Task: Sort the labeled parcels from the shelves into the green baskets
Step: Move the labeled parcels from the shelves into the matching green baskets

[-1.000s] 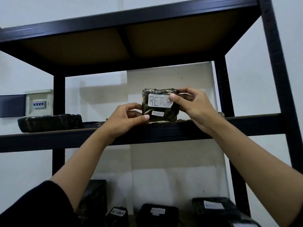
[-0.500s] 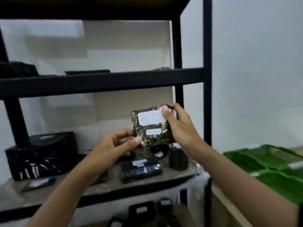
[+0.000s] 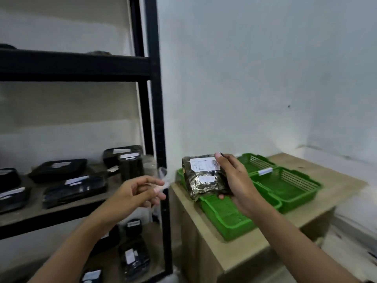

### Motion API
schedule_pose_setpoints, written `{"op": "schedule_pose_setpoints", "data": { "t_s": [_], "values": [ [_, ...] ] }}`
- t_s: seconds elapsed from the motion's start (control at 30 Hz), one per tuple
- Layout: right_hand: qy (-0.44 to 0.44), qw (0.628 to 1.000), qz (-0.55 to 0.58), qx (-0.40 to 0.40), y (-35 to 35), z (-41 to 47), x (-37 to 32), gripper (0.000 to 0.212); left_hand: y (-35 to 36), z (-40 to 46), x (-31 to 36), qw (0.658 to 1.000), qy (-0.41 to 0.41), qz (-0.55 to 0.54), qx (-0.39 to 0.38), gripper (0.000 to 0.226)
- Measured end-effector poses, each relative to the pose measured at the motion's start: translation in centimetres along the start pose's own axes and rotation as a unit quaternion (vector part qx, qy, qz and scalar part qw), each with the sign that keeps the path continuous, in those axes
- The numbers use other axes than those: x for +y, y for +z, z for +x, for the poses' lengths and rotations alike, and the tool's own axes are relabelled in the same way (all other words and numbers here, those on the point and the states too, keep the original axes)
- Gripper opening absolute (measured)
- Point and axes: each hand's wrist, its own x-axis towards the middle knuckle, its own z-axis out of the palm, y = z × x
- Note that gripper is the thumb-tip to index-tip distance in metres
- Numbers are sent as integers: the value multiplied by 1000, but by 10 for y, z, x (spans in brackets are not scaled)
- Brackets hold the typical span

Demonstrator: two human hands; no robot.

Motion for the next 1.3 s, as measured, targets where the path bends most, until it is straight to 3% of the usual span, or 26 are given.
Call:
{"op": "schedule_pose_setpoints", "data": {
  "t_s": [0.1, 0.33, 0.57, 0.8, 0.87, 1.0, 1.1, 1.3],
  "values": [
    [9, 999, -22, 27, -69, 11, 1, 7, 64, 40, 0, 1000, 0, -15, -13, 26],
    [35, 994, -90, 43, -206, 50, 3, 13, 185, 120, -17, 999, -30, -29, -1, 14],
    [71, 993, -92, 24, -254, 129, 50, 5, 213, 191, -60, 994, -96, -16, 40, 12],
    [118, 985, -128, -4, -266, 239, 120, 21, 186, 305, -134, 985, -133, 52, 101, 10],
    [127, 982, -137, 0, -274, 274, 132, 19, 179, 345, -166, 969, -172, 99, 144, 16],
    [119, 976, -180, 11, -292, 333, 154, 18, 181, 407, -226, 906, -274, 237, 217, 55],
    [131, 971, -198, 18, -301, 367, 175, 19, 191, 424, -256, 854, -373, 216, 292, 64],
    [159, 950, -269, -16, -299, 443, 236, 29, 215, 433, -299, 838, -402, 214, 301, 63]
  ]
}}
